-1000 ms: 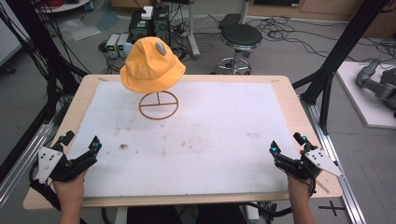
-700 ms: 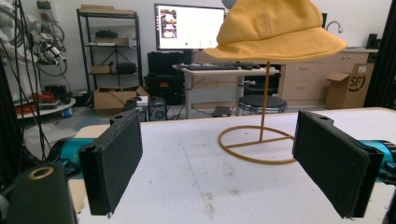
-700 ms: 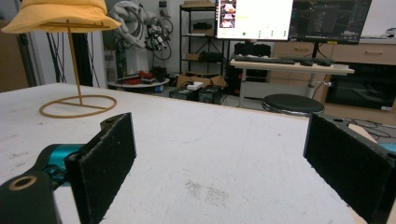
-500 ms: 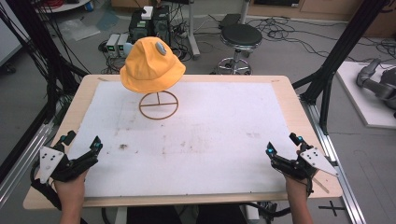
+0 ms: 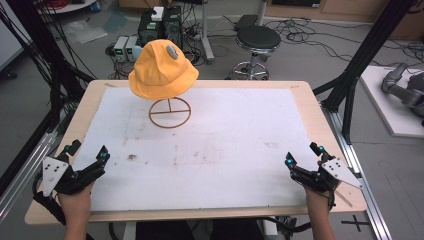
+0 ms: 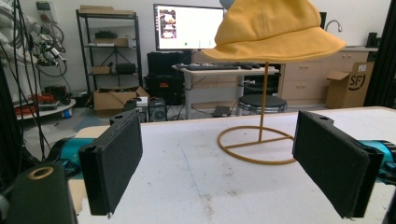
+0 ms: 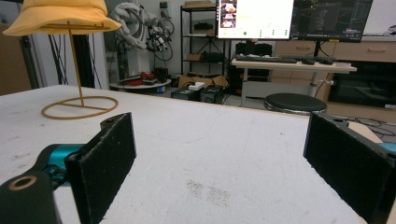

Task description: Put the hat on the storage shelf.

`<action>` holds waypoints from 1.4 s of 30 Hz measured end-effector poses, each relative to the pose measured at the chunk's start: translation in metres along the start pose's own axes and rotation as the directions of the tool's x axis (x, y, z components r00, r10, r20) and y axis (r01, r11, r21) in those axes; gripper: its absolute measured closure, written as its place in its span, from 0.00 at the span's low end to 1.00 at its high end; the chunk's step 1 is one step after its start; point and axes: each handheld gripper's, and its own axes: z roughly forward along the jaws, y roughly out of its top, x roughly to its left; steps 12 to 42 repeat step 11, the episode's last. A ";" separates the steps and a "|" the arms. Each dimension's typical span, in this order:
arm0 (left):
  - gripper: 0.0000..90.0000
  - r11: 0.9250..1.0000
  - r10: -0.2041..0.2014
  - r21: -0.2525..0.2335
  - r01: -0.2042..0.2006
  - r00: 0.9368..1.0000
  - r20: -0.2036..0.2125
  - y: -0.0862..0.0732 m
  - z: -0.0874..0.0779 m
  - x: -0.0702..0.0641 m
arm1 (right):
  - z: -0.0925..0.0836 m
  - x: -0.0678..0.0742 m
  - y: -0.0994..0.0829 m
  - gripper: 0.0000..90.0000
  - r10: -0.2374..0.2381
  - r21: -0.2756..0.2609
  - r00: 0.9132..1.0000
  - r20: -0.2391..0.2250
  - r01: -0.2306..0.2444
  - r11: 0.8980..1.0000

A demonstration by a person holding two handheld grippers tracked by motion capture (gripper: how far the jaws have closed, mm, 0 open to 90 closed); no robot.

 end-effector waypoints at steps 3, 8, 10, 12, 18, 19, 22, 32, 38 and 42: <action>0.18 1.000 0.001 0.003 -0.002 1.000 0.001 0.000 0.000 0.000 | 0.000 0.000 0.000 0.10 0.002 0.001 1.000 0.000 -0.002 1.000; 0.18 1.000 0.002 -0.001 -0.002 1.000 0.003 0.000 0.000 0.000 | 0.000 0.000 0.001 0.10 0.002 -0.002 1.000 -0.002 -0.002 1.000; 0.18 1.000 0.003 -0.001 -0.003 1.000 0.003 0.000 0.000 0.000 | 0.000 0.000 0.001 0.10 0.001 -0.003 1.000 0.000 -0.001 1.000; 0.18 1.000 0.003 -0.002 -0.003 1.000 0.004 0.000 0.000 0.000 | 0.000 0.000 0.001 0.10 0.001 -0.003 1.000 0.001 -0.001 1.000; 0.18 1.000 0.003 -0.002 -0.003 1.000 0.004 0.000 0.000 0.000 | 0.000 0.000 0.001 0.10 0.001 -0.003 1.000 0.001 -0.001 1.000; 0.18 1.000 0.003 -0.002 -0.003 1.000 0.004 0.000 0.000 0.000 | 0.000 0.000 0.001 0.10 0.001 -0.003 1.000 0.001 -0.001 1.000; 0.18 1.000 0.003 -0.002 -0.003 1.000 0.004 0.000 0.000 0.000 | 0.000 0.000 0.001 0.10 0.001 -0.003 1.000 0.001 -0.001 1.000; 0.18 1.000 0.003 -0.002 -0.003 1.000 0.004 0.000 0.000 0.000 | 0.000 0.000 0.001 0.10 0.001 -0.003 1.000 0.001 -0.001 1.000; 0.18 1.000 0.003 -0.002 -0.003 1.000 0.004 0.000 0.000 0.000 | 0.000 0.000 0.001 0.10 0.001 -0.003 1.000 0.001 -0.001 1.000; 0.18 1.000 0.003 -0.002 -0.003 1.000 0.004 0.000 0.000 0.000 | 0.000 0.000 0.001 0.10 0.001 -0.003 1.000 0.001 -0.001 1.000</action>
